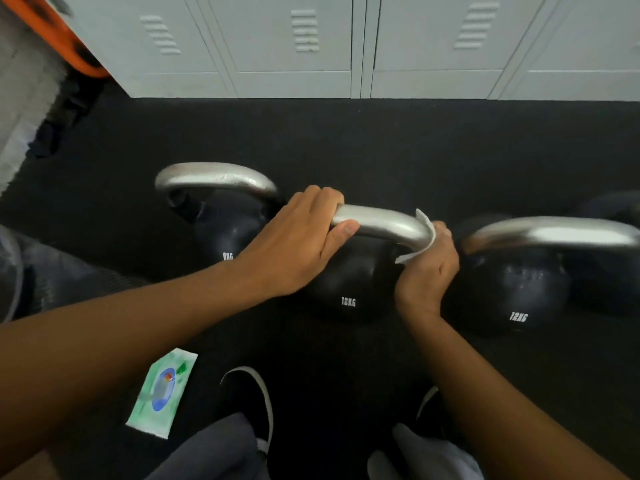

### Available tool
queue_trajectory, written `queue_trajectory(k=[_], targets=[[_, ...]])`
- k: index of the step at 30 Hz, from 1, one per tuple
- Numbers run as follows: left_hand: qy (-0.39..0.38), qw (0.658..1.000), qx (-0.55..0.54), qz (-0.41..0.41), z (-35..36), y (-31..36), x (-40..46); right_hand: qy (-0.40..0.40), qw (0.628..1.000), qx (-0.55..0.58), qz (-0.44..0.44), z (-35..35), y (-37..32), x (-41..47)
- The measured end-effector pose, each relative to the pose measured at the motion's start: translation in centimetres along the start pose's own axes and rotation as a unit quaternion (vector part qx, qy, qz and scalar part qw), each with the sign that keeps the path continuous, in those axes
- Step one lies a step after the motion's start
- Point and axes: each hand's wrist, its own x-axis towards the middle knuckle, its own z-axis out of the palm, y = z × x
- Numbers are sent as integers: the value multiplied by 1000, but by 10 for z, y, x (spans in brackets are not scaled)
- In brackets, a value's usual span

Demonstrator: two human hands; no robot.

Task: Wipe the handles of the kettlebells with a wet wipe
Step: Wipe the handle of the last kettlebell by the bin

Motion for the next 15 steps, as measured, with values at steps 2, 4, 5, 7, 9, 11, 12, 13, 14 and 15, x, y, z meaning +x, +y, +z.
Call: queue_trajectory(k=[2, 4, 5, 7, 9, 11, 12, 13, 14, 15], targets=[[1, 1000, 0, 13, 0, -4, 1, 2, 1000, 7, -19, 1, -1, 0], [9, 1000, 3, 21, 1, -6, 2, -7, 996, -18, -85, 1, -6, 1], [13, 1000, -1, 22, 2, -6, 3, -18, 992, -35, -117, 1, -7, 2], [16, 1000, -9, 18, 4, -6, 3, -31, 986, -52, -156, -1, -10, 2], [21, 1000, -11, 12, 6, -5, 2, -34, 985, -49, -160, 0, -9, 3], [33, 999, -19, 8, 9, -4, 1, -27, 990, -27, -135, 1, -3, 5], [40, 999, -25, 7, 11, -4, 1, -22, 993, -6, -113, 0, 0, 6], [49, 998, -30, 6, 13, -4, 0, -24, 996, 12, -88, -1, 2, 7], [61, 998, -35, 1, 15, -2, -1, -36, 997, 21, -66, -2, 2, 8], [73, 997, -39, -4, 17, -2, 1, -49, 997, 26, -50, -2, 1, 9]])
